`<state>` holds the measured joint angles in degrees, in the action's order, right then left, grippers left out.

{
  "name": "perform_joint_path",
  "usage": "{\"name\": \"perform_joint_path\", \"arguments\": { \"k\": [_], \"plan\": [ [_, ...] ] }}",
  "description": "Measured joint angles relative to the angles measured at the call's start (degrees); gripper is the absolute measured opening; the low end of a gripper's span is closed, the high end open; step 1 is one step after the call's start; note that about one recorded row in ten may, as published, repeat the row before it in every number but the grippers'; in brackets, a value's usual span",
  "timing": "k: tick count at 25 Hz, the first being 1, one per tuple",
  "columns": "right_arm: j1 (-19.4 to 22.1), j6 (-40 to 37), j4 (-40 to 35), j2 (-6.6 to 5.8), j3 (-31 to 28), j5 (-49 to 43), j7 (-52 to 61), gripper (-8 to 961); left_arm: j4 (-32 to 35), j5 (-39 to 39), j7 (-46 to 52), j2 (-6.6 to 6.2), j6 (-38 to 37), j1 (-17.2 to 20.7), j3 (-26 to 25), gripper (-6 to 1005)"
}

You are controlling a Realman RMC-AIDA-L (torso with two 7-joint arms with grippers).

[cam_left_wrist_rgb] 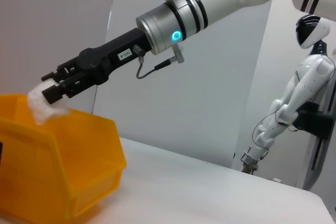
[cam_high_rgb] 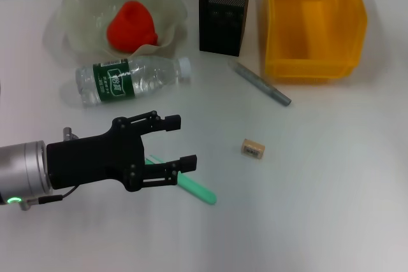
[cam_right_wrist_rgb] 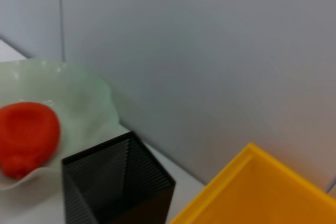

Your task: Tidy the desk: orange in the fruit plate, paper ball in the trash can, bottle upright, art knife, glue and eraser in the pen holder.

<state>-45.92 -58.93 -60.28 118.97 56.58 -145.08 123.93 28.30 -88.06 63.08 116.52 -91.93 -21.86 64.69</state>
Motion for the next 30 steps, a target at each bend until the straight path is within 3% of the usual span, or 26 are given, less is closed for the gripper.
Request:
{"name": "perform_joint_path", "arguments": {
  "k": [3,5,8,9,10,12,13,14,15,18,19,20,24,30],
  "plan": [
    [0.78,3.68,0.27,0.17,1.99,0.52,0.0,604,0.01,0.0,0.01,0.03,-0.01,-0.03,-0.11,811],
    [2.73,7.83,0.0,0.36,2.31,5.68,-0.29,625,0.05,0.0,0.02,0.03,-0.03,-0.05,-0.2,811],
    [3.59,8.91,-0.04,0.26,2.12,9.51,-1.21,725,0.22,0.0,0.02,0.03,-0.19,-0.12,-0.48,811],
    [5.34,9.65,-0.06,0.07,1.48,17.43,-4.25,758,0.32,0.0,0.03,0.02,-0.29,-0.15,-0.56,811],
    [5.34,9.65,-0.06,0.07,1.48,17.43,-4.25,792,0.32,0.0,0.03,0.02,-0.29,-0.15,-0.56,811],
    [7.94,8.46,0.15,-0.17,0.29,29.82,-10.69,825,0.38,0.0,0.02,0.02,-0.32,-0.24,-0.59,811],
    [9.34,6.51,0.76,-0.32,-0.49,36.87,-14.8,826,0.42,0.0,0.11,0.01,-0.36,-0.66,-1.0,811],
    [11.98,0.98,3.1,-0.8,-2.08,49.72,-23.37,826,0.43,0.0,0.16,0.01,-0.37,-0.84,-1.45,811],
    [11.98,0.98,3.1,-0.8,-2.08,49.72,-23.37,827,0.43,0.0,0.16,0.01,-0.37,-0.84,-1.45,811],
    [14.57,-10.63,9.64,-2.05,-4.27,61.31,-32.8,827,0.44,0.0,0.19,0.01,-0.25,-1.42,-2.92,811],
    [15.62,-18.68,14.44,-2.92,-5.36,64.34,-37.85,827,0.44,-0.03,0.37,0.02,-0.1,-1.74,-3.86,811],
    [15.62,-18.68,14.44,-2.92,-5.36,64.34,-37.85,827,0.44,-0.03,0.37,0.02,-0.1,-1.74,-3.86,811],
    [19.02,-30.33,23.16,-4.25,-5.53,60.16,-50.4,827,0.31,-0.3,1.94,-0.28,0.76,-3.05,-5.11,811],
    [23.79,-29.33,27.43,-2.91,-5.77,55.45,-59.37,827,0.44,-0.72,3.48,-0.6,3.16,-3.92,-5.09,811]
  ]
}}
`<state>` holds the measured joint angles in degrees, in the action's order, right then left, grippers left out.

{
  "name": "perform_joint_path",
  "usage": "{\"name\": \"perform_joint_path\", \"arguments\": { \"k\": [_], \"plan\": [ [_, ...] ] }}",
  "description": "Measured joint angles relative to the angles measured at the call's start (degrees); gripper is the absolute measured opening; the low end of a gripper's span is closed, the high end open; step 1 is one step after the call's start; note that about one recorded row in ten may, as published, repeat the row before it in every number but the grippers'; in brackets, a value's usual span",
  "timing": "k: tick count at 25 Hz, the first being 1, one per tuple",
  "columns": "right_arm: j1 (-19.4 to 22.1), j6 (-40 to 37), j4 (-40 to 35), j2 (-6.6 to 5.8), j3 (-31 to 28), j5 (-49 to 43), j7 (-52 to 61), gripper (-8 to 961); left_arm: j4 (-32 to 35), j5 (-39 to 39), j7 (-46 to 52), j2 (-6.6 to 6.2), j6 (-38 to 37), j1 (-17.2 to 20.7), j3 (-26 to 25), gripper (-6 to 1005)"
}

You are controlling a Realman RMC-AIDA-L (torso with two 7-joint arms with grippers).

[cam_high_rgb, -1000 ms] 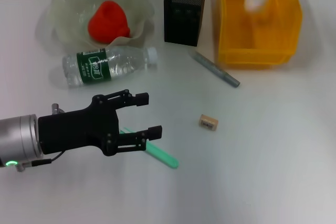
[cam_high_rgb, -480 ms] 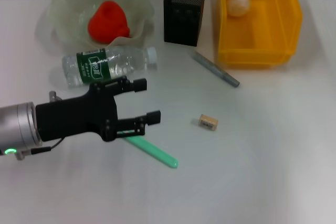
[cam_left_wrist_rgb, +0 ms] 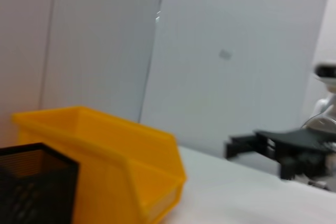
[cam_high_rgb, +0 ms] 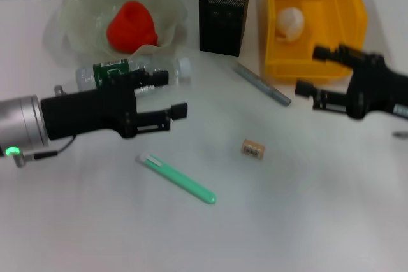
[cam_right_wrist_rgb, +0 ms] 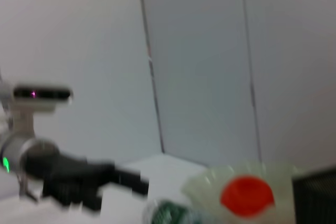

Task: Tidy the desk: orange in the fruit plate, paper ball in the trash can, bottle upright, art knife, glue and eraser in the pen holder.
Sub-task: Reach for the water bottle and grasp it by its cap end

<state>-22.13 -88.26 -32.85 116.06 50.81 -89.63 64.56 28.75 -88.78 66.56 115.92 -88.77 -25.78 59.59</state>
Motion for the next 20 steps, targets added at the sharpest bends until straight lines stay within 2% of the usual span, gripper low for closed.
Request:
{"name": "perform_joint_path", "arguments": {
  "k": [3,4,5,8,9,11,12,13,16,20],
  "plan": [
    [1.87,2.11,2.84,0.32,0.04,-0.35,-3.79,827,0.07,-0.26,0.88,-0.29,1.04,-0.51,0.07,811],
    [2.36,3.24,4.48,0.4,-0.09,-0.46,-5.49,827,1.88,-1.58,5.16,-1.76,4.74,-2.71,0.43,811],
    [2.36,3.24,4.48,0.4,-0.09,-0.46,-5.49,827,4.37,-3.79,7.93,-1.84,6.85,-3.57,0.26,811],
    [2.71,4.33,5.75,0.4,0.03,-0.56,-6.15,827,4.37,-3.79,7.93,-1.84,6.85,-3.57,0.26,811],
    [2.96,4.66,6.05,0.37,0.09,-0.61,-6.2,827,12.73,-13.81,14.76,-0.6,11.95,-6.85,0.36,811],
    [3.07,4.8,6.08,0.35,0.02,-0.63,-6.21,827,15.29,-19.36,16.92,0.33,13.89,-8.57,0.45,811],
    [3.18,4.92,6.11,0.35,-0.09,-0.66,-6.21,827,17.67,-25.24,18.53,1.51,15.63,-10.29,0.38,811],
    [3.18,4.92,6.11,0.35,-0.09,-0.66,-6.21,827,17.67,-25.24,18.53,1.51,15.63,-10.29,0.38,811],
    [3.27,5.03,6.24,0.36,-0.1,-0.71,-6.19,827,19.85,-32.33,20.2,2.66,17.72,-12.51,1.14,811],
    [3.32,5.04,6.31,0.37,0.1,-0.74,-5.83,827,20.17,-34.79,21.33,2.76,20.96,-13.73,4.64,811]
  ]
}}
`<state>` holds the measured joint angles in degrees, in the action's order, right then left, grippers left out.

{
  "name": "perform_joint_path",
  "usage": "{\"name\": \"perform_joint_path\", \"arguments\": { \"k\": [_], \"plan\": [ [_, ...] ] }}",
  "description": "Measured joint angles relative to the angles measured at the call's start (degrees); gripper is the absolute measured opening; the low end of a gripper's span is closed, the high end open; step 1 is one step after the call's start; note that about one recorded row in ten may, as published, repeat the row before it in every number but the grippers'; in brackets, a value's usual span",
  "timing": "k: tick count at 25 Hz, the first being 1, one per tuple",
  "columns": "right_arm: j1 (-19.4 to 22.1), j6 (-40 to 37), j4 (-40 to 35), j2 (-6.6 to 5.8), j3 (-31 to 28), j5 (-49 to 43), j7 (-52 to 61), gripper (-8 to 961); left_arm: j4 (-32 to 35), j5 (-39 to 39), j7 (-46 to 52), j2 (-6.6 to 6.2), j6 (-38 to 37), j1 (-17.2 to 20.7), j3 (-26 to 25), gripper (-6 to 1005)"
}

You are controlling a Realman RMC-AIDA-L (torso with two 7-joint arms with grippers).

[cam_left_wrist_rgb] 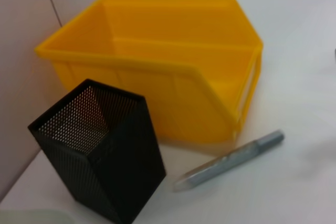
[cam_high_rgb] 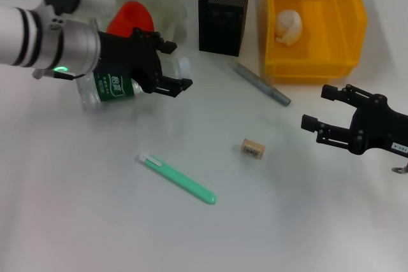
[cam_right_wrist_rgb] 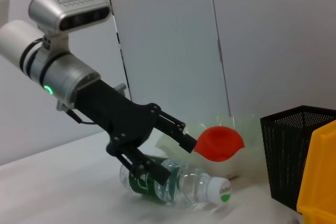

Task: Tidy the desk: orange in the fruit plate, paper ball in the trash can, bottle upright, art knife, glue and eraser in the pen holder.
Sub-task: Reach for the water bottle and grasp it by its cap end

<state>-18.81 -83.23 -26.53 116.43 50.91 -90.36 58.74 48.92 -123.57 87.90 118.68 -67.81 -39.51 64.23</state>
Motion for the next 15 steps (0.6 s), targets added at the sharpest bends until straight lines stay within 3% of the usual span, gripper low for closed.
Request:
{"name": "perform_joint_path", "arguments": {
  "k": [6,15],
  "plan": [
    [0.01,-0.01,0.05,-0.02,0.07,-0.05,0.25,827,1.53,-4.46,2.43,0.03,7.12,-0.01,7.21,810],
    [-0.03,-0.02,0.08,-0.27,-0.08,-0.08,0.87,827,3.62,-11.04,5.32,0.14,11.53,-0.35,13.18,810]
  ]
}}
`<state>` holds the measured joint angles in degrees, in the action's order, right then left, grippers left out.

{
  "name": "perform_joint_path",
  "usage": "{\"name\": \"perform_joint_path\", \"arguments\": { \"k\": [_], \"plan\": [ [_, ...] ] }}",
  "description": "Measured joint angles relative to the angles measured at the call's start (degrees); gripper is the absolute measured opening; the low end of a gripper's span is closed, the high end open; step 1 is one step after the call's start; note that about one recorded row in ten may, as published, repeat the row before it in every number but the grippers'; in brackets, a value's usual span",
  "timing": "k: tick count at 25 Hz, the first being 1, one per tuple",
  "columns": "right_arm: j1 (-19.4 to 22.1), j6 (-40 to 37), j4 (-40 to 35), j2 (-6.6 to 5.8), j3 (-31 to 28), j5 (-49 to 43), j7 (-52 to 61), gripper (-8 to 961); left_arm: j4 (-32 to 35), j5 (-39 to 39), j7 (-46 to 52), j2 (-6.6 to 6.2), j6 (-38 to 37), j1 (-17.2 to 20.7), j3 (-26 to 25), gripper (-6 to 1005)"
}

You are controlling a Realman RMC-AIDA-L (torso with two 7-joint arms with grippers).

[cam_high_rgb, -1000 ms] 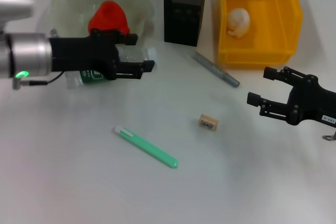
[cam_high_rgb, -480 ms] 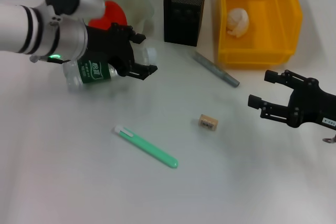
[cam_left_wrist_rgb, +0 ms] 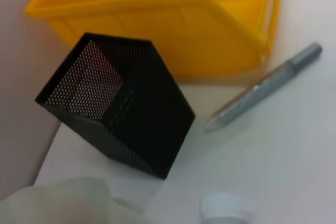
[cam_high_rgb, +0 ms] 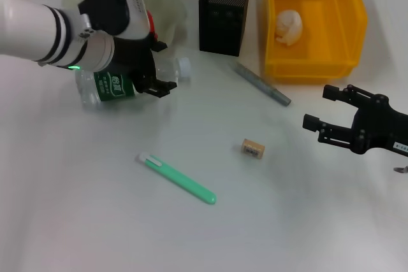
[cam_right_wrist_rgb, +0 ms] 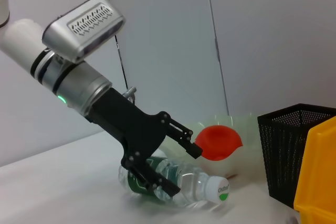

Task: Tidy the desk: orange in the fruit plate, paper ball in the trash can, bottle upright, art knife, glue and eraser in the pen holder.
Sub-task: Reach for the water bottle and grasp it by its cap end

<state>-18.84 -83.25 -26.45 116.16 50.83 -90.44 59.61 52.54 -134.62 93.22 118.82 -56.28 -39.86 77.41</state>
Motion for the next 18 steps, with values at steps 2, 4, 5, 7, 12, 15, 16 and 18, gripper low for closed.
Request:
{"name": "perform_joint_path", "arguments": {
  "k": [2,4,5,7,12,15,16,18],
  "plan": [
    [-0.01,-0.06,0.0,-0.02,-0.03,0.0,0.06,827,0.28,-1.6,1.03,0.05,1.16,-0.08,1.53,810],
    [0.02,-0.24,0.0,-0.02,-0.08,0.0,0.14,827,0.36,-2.46,1.8,0.09,2.01,-0.08,3.31,810],
    [0.02,-0.24,0.0,-0.02,-0.08,0.0,0.14,827,0.36,-2.46,1.8,0.09,2.01,-0.08,3.31,810],
    [0.09,-0.35,0.0,-0.02,-0.09,0.0,0.19,827,0.37,-2.82,1.98,0.1,2.18,-0.08,3.83,810],
    [0.14,-0.59,-0.05,-0.09,-0.17,0.0,0.38,827,0.36,-4.45,2.91,0.18,2.63,-0.07,4.61,810],
    [0.22,-0.64,-0.21,-0.1,-0.2,0.0,0.59,827,0.36,-5.55,3.85,0.18,2.96,0.05,5.41,810],
    [0.23,-0.65,-0.27,-0.1,-0.2,0.0,0.67,827,0.36,-5.98,4.21,0.19,3.03,0.12,5.68,810],
    [0.23,-0.67,-0.38,-0.1,-0.21,0.0,0.74,827,0.54,-6.54,5.14,0.18,3.11,0.22,6.4,810]
  ]
}}
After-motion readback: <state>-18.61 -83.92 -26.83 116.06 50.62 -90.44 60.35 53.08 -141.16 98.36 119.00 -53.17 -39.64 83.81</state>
